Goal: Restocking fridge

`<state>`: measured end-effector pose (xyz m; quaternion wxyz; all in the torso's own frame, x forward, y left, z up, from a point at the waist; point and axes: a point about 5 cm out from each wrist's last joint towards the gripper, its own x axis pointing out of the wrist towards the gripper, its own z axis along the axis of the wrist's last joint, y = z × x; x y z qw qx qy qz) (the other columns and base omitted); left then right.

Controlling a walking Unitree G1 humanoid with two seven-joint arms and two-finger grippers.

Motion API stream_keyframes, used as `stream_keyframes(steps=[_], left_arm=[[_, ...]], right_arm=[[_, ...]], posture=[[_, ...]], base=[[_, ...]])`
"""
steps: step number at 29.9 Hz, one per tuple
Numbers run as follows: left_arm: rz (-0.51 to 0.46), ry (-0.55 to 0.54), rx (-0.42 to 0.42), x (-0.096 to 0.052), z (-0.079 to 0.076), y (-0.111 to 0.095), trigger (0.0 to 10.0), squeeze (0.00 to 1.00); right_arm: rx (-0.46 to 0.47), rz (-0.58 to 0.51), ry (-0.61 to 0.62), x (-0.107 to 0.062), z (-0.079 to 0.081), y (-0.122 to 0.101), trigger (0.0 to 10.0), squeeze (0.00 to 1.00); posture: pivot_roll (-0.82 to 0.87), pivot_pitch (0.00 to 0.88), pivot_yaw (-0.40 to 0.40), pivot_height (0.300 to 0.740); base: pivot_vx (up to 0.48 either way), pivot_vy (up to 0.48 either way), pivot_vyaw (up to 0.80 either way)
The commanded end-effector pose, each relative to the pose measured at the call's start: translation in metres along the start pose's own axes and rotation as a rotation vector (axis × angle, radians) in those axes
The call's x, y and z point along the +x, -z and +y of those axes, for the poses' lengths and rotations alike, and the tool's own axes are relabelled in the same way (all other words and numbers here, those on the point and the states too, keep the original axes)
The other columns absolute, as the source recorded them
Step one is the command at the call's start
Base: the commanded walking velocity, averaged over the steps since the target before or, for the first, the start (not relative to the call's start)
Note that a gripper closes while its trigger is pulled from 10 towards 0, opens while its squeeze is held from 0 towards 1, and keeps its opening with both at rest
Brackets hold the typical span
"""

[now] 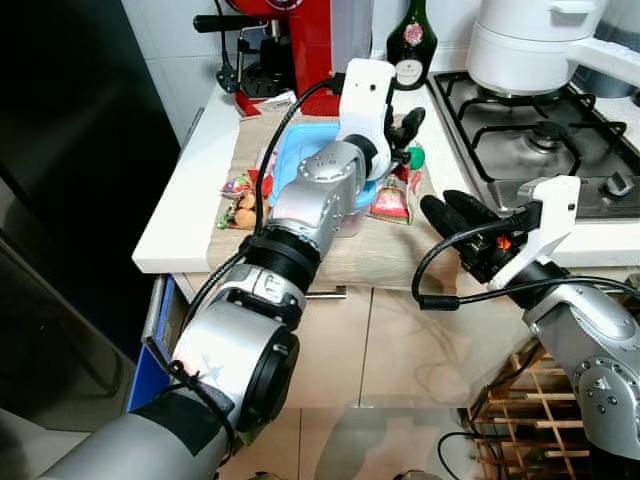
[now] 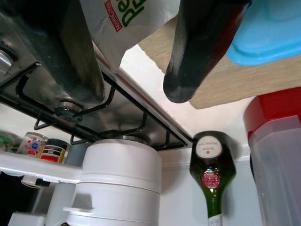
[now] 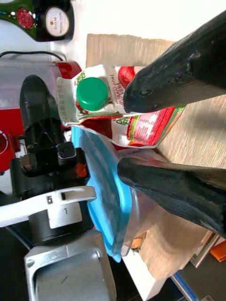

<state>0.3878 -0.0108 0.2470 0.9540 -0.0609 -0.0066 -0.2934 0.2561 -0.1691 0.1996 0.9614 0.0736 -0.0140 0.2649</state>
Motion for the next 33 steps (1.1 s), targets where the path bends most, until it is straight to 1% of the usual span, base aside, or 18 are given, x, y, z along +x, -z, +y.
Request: stream_keyframes(steps=[1,3,7,15,17,18,19,20,22,24,25,27,31,33], left_arm=[[-0.020,0.039,0.015,0.004,-0.013,-0.006,10.0,1.00],[-0.034,0.045,0.020,0.004,-0.013,-0.008,10.0,1.00],[-0.031,0.053,0.025,0.004,-0.013,-0.005,10.0,1.00],[-0.060,0.084,0.046,0.004,-0.017,-0.012,10.0,1.00],[-0.053,0.083,0.041,0.004,-0.017,-0.012,10.0,1.00],[-0.007,0.088,0.017,0.005,-0.017,-0.005,10.0,1.00],[-0.007,0.088,0.017,0.005,-0.017,-0.005,10.0,1.00],[0.022,0.087,-0.010,0.005,-0.016,0.001,10.0,0.00],[0.069,0.076,-0.060,0.005,-0.015,0.012,10.0,0.00],[0.094,0.068,-0.093,0.004,-0.014,0.018,10.0,0.00],[0.094,0.068,-0.093,0.004,-0.014,0.018,10.0,0.00],[0.113,0.057,-0.120,0.003,-0.012,0.024,10.0,0.00],[0.129,0.040,-0.134,0.003,-0.009,0.028,10.0,0.00],[0.138,0.034,-0.163,0.003,-0.009,0.030,10.0,0.00]], right_arm=[[-0.010,-0.004,-0.020,-0.001,0.005,-0.002,10.0,0.00],[-0.008,-0.003,-0.019,-0.001,0.004,-0.001,10.0,0.00],[-0.005,-0.003,-0.018,-0.001,0.005,0.000,10.0,0.00],[0.004,-0.002,-0.012,-0.001,0.006,0.002,10.0,0.00],[0.004,-0.002,-0.011,-0.001,0.006,0.002,10.0,0.00],[0.005,-0.001,-0.010,-0.001,0.006,0.003,10.0,0.00],[0.005,-0.001,-0.010,-0.001,0.006,0.003,10.0,0.00],[0.006,-0.002,-0.009,-0.001,0.005,0.003,10.0,0.00],[0.006,-0.003,-0.007,-0.001,0.005,0.003,10.0,0.00],[0.007,-0.003,-0.005,-0.001,0.005,0.003,10.0,0.00],[0.007,-0.003,-0.005,-0.001,0.005,0.003,10.0,0.00],[0.007,-0.003,-0.002,-0.001,0.005,0.004,10.0,0.00],[0.007,-0.004,0.002,-0.002,0.004,0.004,10.0,0.00],[0.006,-0.003,0.005,-0.002,0.004,0.004,10.0,0.00]], posture=[[-0.26,0.009,0.116,0.740],[-0.25,0.010,0.117,0.740],[-0.26,0.013,0.120,0.740],[-0.26,0.008,0.126,0.740],[-0.26,0.002,0.128,0.740],[-0.26,0.000,0.131,0.740],[-0.26,0.000,0.131,0.740],[-0.26,0.000,0.131,0.740],[-0.27,0.000,0.134,0.740],[-0.27,0.000,0.135,0.740],[-0.27,0.000,0.135,0.740],[-0.27,0.000,0.137,0.740],[-0.27,0.000,0.139,0.740],[-0.27,0.000,0.139,0.740]], base=[[0.000,0.000,0.00],[0.000,0.000,0.00],[0.000,0.000,0.00],[0.000,0.000,0.00],[0.000,0.000,0.00],[0.000,0.000,0.00],[0.000,0.000,0.00],[0.000,0.000,0.00],[0.000,0.000,0.00],[0.000,0.000,0.00],[0.000,0.000,0.00],[0.000,0.000,0.00],[0.000,0.000,0.00],[0.000,0.000,0.00]])
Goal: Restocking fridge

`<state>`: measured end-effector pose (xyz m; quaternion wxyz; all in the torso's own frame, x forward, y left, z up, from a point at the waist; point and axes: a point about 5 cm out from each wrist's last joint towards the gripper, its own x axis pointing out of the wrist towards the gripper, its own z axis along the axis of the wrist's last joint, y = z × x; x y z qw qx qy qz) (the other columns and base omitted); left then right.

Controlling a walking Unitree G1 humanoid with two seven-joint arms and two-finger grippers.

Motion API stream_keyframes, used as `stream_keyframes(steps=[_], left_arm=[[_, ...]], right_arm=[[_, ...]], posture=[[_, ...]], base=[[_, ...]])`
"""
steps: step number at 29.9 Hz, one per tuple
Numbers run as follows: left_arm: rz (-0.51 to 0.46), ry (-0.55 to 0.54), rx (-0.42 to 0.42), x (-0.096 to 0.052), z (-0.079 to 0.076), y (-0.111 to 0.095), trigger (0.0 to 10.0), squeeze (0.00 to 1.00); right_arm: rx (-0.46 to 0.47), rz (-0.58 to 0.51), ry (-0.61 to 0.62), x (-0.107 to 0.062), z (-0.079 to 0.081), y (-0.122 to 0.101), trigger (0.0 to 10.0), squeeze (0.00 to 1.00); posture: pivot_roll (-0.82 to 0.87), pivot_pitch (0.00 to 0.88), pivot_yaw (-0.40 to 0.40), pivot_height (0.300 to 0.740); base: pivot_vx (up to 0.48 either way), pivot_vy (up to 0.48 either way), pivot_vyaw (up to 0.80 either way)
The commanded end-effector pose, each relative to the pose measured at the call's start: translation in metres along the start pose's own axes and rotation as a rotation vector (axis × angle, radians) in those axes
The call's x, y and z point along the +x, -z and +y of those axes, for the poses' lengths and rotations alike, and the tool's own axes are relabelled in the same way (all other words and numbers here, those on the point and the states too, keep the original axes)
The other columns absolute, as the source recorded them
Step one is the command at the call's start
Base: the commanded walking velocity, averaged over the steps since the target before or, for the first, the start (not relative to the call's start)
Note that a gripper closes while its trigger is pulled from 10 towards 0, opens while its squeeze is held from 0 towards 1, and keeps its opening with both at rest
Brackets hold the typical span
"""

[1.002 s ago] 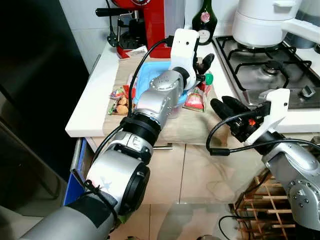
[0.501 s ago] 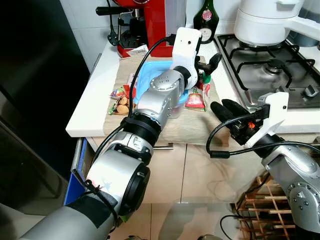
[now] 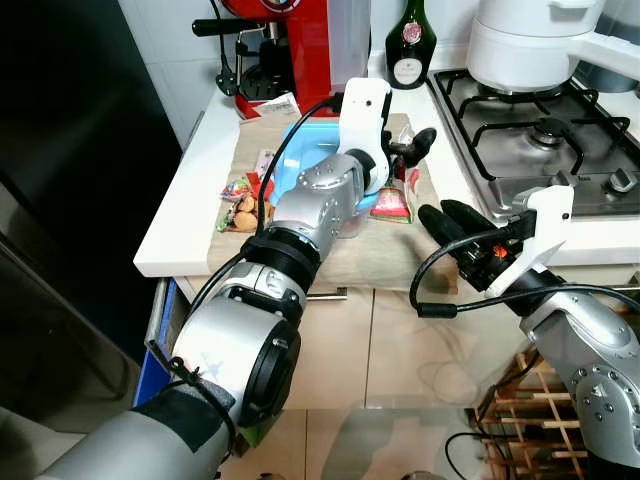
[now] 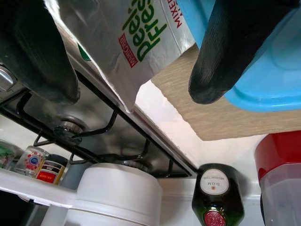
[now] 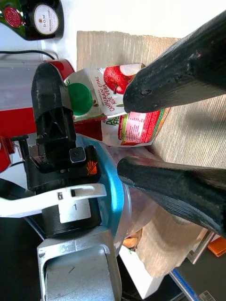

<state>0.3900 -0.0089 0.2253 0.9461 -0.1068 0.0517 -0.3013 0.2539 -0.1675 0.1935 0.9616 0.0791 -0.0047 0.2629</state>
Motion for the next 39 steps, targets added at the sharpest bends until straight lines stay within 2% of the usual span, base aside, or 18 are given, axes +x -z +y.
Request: stream_keyframes(steps=[1,4,5,6,11,12,13,14,16,23,32,39], left_arm=[[0.054,0.020,-0.040,0.004,-0.013,0.010,10.0,0.00],[0.062,0.025,-0.054,0.004,-0.013,0.013,10.0,0.00],[0.066,0.028,-0.055,0.004,-0.014,0.014,1.3,0.00],[0.069,0.031,-0.043,0.004,-0.014,0.015,0.0,0.00],[0.072,0.031,0.009,0.004,-0.015,0.017,0.0,0.00],[0.068,0.025,0.054,0.004,-0.014,0.016,0.0,0.00],[0.068,0.025,0.054,0.004,-0.014,0.016,0.0,0.00],[0.068,0.016,0.095,0.004,-0.013,0.016,0.0,0.00],[0.069,0.012,0.106,0.004,-0.013,0.016,0.0,0.00],[0.065,0.000,0.059,0.004,-0.010,0.015,0.0,0.00],[0.009,-0.023,-0.034,0.004,-0.006,0.008,0.0,0.00],[-0.052,0.007,-0.066,0.004,-0.009,-0.002,0.0,0.00]], right_arm=[[-0.009,-0.018,0.000,0.000,0.003,-0.002,10.0,0.00],[-0.010,-0.017,0.001,-0.001,0.002,-0.002,10.0,0.00],[-0.010,-0.017,0.002,-0.001,0.002,-0.002,10.0,0.00],[-0.010,-0.016,0.002,-0.001,0.002,-0.002,10.0,0.00],[-0.010,-0.013,0.004,-0.001,0.002,-0.002,10.0,0.00],[-0.011,-0.013,0.005,-0.001,0.002,-0.002,10.0,0.00],[-0.011,-0.013,0.005,-0.001,0.002,-0.002,10.0,0.00],[-0.011,-0.013,0.006,0.000,0.002,-0.002,10.0,0.00],[-0.011,-0.013,0.007,0.000,0.001,-0.002,10.0,0.00],[-0.013,-0.011,0.011,0.000,0.000,-0.002,10.0,0.00],[-0.015,-0.007,0.015,0.001,-0.002,-0.002,10.0,0.00],[-0.015,-0.004,0.017,0.001,-0.003,-0.002,10.0,0.00]], posture=[[-0.27,0.000,0.139,0.740],[-0.28,0.000,0.139,0.740],[-0.28,0.000,0.138,0.740],[-0.28,0.000,0.138,0.740],[-0.28,0.001,0.137,0.740],[-0.27,0.002,0.136,0.740],[-0.27,0.002,0.136,0.740],[-0.27,0.002,0.137,0.740],[-0.27,0.002,0.137,0.740],[-0.27,0.001,0.134,0.740],[-0.27,0.000,0.126,0.740],[-0.27,0.000,0.122,0.740]], base=[[0.000,0.000,0.00],[0.000,0.000,0.00],[0.000,0.000,0.00],[0.000,0.000,0.00],[0.000,0.000,0.00],[0.000,0.000,0.00],[0.000,0.000,0.00],[0.000,0.000,0.00],[0.000,0.000,0.00],[0.000,0.000,0.00],[0.000,0.000,0.00],[0.000,0.000,0.00]])
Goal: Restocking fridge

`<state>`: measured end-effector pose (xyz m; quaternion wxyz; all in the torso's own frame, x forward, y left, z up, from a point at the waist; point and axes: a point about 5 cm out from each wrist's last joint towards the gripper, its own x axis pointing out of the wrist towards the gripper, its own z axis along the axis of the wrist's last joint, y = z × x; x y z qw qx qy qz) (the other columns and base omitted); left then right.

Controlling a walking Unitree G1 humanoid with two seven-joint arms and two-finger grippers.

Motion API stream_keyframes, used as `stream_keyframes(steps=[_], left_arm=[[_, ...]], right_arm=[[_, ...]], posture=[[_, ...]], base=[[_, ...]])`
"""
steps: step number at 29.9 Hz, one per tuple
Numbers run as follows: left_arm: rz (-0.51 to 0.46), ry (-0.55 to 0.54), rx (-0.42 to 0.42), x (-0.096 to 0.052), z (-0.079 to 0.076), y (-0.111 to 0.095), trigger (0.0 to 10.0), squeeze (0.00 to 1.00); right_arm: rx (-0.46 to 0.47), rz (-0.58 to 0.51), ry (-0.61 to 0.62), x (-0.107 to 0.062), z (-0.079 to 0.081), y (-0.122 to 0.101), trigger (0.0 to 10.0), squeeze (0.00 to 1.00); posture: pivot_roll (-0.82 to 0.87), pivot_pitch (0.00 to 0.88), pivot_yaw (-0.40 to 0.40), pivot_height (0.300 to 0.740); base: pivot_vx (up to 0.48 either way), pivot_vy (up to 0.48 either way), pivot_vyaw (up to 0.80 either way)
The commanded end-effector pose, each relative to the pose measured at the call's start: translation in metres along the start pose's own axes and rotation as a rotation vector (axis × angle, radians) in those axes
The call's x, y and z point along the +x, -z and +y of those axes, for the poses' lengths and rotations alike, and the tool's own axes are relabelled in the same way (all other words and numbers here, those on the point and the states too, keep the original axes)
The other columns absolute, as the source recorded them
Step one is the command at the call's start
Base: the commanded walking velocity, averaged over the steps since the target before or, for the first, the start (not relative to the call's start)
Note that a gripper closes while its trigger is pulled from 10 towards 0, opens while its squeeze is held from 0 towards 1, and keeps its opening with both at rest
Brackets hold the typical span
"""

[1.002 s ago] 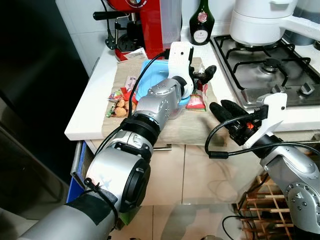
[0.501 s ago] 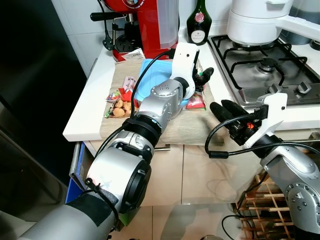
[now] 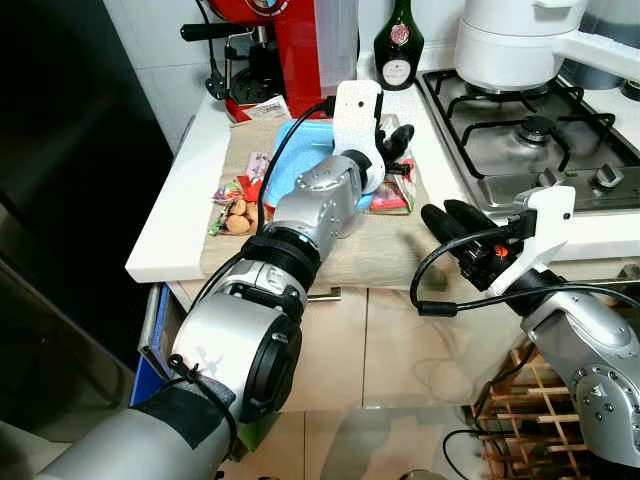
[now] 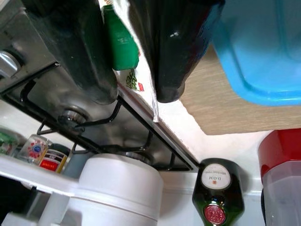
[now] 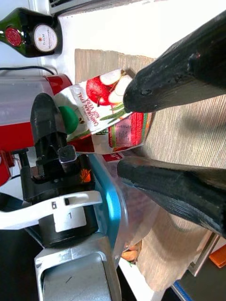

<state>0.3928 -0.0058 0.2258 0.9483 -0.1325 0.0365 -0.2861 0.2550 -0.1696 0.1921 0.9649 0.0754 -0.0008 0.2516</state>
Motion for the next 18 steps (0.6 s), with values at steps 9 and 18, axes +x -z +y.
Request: stream_keyframes(steps=[9,18], left_arm=[[-0.154,0.115,0.031,0.002,-0.022,-0.039,0.0,0.00],[-0.348,0.228,0.076,-0.011,-0.028,-0.075,0.0,0.00]], right_arm=[[-0.014,-0.008,-0.004,0.005,-0.003,-0.003,10.0,0.00],[-0.031,-0.073,0.051,0.014,-0.007,-0.012,10.0,0.00]], posture=[[-0.26,0.000,0.108,0.740],[-0.25,0.000,0.102,0.740]], base=[[0.000,0.000,0.00],[0.000,0.000,0.00]])
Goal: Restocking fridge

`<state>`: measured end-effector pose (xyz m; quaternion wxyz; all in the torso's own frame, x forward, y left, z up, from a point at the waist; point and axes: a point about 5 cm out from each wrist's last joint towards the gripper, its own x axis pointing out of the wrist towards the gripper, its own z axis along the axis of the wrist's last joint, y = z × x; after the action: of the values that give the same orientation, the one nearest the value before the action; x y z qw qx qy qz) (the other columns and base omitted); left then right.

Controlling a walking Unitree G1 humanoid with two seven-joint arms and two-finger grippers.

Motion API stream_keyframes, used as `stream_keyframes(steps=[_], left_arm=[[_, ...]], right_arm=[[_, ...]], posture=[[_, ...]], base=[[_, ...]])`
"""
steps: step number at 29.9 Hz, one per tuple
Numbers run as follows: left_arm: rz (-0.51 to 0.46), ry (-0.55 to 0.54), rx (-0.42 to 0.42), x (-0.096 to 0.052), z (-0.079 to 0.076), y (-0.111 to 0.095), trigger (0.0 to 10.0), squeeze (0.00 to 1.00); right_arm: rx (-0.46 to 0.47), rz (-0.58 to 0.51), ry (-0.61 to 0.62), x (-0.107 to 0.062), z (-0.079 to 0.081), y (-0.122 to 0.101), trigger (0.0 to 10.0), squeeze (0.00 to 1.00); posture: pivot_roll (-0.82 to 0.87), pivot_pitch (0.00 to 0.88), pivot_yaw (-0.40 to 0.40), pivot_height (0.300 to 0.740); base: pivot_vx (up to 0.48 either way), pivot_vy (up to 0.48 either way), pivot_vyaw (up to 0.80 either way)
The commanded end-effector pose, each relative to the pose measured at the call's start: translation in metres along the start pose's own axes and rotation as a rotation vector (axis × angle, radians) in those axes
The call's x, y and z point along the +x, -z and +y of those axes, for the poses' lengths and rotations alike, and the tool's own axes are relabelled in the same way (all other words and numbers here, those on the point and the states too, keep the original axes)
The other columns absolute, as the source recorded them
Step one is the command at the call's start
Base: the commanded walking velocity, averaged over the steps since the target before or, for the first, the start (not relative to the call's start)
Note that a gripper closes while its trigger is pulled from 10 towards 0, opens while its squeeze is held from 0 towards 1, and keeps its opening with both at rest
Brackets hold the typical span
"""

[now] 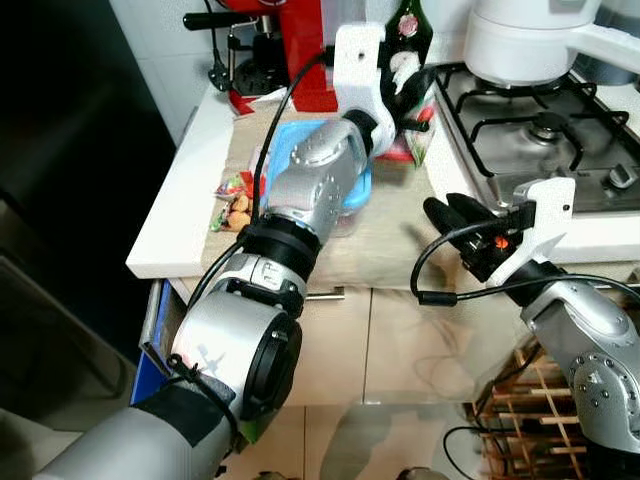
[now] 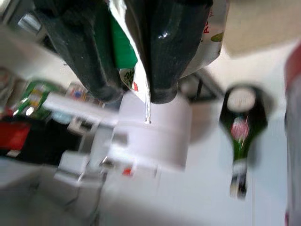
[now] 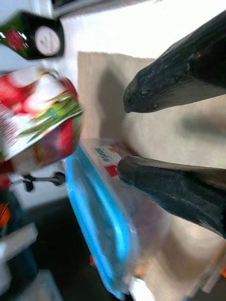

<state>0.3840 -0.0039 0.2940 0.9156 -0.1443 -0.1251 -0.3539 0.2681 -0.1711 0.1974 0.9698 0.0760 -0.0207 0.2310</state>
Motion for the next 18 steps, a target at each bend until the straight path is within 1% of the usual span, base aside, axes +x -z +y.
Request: stream_keyframes(steps=[1,2,3,4,5,8,11,12,13,14,16,17,18], left_arm=[[-0.115,0.039,0.045,-0.002,-0.004,-0.022,6.8,0.00],[-0.173,0.036,0.081,-0.006,-0.003,-0.034,10.0,0.00],[-0.173,0.036,0.081,-0.006,-0.003,-0.034,10.0,0.00],[-0.209,0.032,0.101,-0.009,-0.002,-0.041,10.0,0.00],[-0.252,0.029,0.133,-0.011,-0.002,-0.050,10.0,0.00],[-0.304,0.031,0.214,-0.016,-0.002,-0.063,10.0,0.00],[-0.309,0.031,0.219,-0.019,-0.001,-0.063,10.0,0.00],[-0.311,0.029,0.222,-0.021,-0.001,-0.061,10.0,0.00],[-0.300,0.005,0.238,-0.025,0.002,-0.055,10.0,0.00],[-0.290,-0.012,0.250,-0.028,0.004,-0.050,10.0,0.00],[-0.280,-0.031,0.281,-0.033,0.006,-0.045,10.0,0.00],[-0.286,-0.045,0.310,-0.035,0.007,-0.045,10.0,0.00],[-0.286,-0.045,0.310,-0.035,0.007,-0.045,10.0,0.00]], right_arm=[[-0.024,-0.058,0.021,0.006,0.001,-0.010,10.0,0.00],[-0.025,-0.074,0.022,0.009,0.002,-0.013,10.0,0.00],[-0.025,-0.074,0.022,0.009,0.002,-0.013,10.0,0.00],[-0.026,-0.081,0.020,0.010,0.003,-0.014,10.0,0.00],[-0.025,-0.082,0.016,0.011,0.003,-0.014,10.0,0.00],[-0.025,-0.080,0.013,0.014,0.003,-0.014,10.0,0.00],[-0.033,-0.091,0.032,0.015,0.001,-0.014,10.0,0.00],[-0.050,-0.115,0.072,0.017,-0.003,-0.016,10.0,0.00],[-0.066,-0.173,0.178,0.019,-0.011,-0.020,10.0,0.00],[-0.074,-0.214,0.253,0.020,-0.017,-0.023,10.0,0.00],[-0.089,-0.257,0.338,0.020,-0.022,-0.025,10.0,0.00],[-0.115,-0.277,0.381,0.021,-0.023,-0.026,10.0,0.00],[-0.115,-0.277,0.381,0.021,-0.023,-0.026,10.0,0.00]], posture=[[-0.25,0.000,0.098,0.740],[-0.24,0.000,0.091,0.740],[-0.24,0.000,0.091,0.740],[-0.24,0.000,0.087,0.740],[-0.24,0.000,0.081,0.740],[-0.23,0.000,0.076,0.740],[-0.23,0.000,0.072,0.740],[-0.23,0.000,0.072,0.740],[-0.22,0.000,0.069,0.740],[-0.22,0.000,0.069,0.740],[-0.22,0.000,0.067,0.740],[-0.21,0.000,0.066,0.740],[-0.21,0.000,0.066,0.740]], base=[[0.000,0.000,0.00],[0.000,0.000,0.00],[0.000,0.000,0.00],[0.000,0.000,0.00],[0.000,0.000,0.00],[0.000,0.000,0.00],[0.000,0.000,0.00],[0.000,0.000,0.00],[0.000,0.000,0.00],[0.000,0.000,0.00],[0.000,0.000,0.00],[0.000,0.000,0.00],[0.000,0.000,0.00]])
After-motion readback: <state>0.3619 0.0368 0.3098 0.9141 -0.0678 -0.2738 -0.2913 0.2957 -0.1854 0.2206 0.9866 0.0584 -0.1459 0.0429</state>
